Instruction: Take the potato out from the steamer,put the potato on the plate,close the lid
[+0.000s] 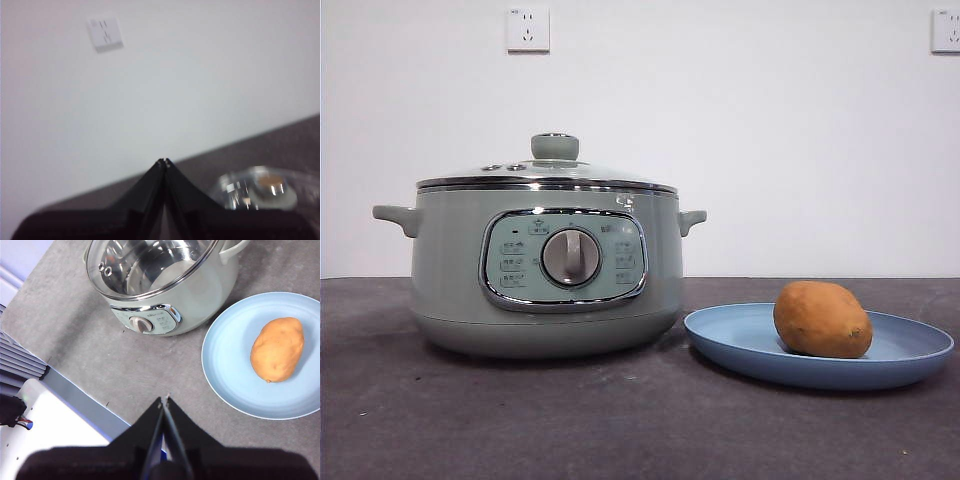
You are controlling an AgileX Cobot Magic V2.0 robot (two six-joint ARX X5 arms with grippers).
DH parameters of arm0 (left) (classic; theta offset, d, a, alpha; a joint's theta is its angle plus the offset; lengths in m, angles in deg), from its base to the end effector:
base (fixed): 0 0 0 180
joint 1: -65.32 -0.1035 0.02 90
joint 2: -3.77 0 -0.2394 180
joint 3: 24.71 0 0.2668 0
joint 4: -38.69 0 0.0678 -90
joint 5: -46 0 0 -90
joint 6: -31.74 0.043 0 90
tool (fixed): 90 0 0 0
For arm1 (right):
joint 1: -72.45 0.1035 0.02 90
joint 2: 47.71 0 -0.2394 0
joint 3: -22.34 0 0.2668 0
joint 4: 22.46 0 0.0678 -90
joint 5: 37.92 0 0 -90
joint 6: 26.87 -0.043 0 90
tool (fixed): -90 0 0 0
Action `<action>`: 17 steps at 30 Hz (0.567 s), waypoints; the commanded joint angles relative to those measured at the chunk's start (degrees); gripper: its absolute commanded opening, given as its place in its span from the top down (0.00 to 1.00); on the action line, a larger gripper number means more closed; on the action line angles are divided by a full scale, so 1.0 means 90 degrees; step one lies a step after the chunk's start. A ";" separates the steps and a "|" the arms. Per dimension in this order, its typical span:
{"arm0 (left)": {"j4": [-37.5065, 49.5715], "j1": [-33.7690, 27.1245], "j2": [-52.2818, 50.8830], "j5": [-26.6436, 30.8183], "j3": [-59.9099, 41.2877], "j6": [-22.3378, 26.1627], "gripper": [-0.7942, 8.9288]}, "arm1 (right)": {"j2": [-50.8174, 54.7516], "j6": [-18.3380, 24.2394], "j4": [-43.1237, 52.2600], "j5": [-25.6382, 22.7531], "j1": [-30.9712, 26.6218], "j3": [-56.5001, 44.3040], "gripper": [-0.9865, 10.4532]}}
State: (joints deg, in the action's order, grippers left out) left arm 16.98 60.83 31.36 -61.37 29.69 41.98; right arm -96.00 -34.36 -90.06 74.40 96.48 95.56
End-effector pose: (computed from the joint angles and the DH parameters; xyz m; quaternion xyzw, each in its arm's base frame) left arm 0.1549 -0.0007 0.3444 0.0970 -0.0535 -0.1077 0.9880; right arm 0.1594 0.0889 0.3218 0.0505 0.3869 0.3420 0.8548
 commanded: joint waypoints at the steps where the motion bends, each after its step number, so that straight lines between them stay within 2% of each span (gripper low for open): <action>1: 0.0223 -0.0022 -0.0580 0.0194 -0.0911 -0.0126 0.92 | 0.0007 0.0053 0.0012 -0.0017 0.0002 0.0012 0.91; 8: 0.0250 -0.0022 -0.1630 0.0777 -0.2412 -0.0168 0.92 | 0.0007 0.0053 0.0012 -0.0017 0.0002 0.0012 0.91; 17: 0.0257 -0.0029 -0.2470 0.1071 -0.3626 -0.0182 0.92 | 0.0007 0.0053 0.0012 -0.0017 0.0002 0.0012 0.91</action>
State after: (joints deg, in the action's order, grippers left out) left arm 18.53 60.83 9.66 -52.17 -1.74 40.69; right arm -96.00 -34.36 -90.06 74.40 96.48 95.56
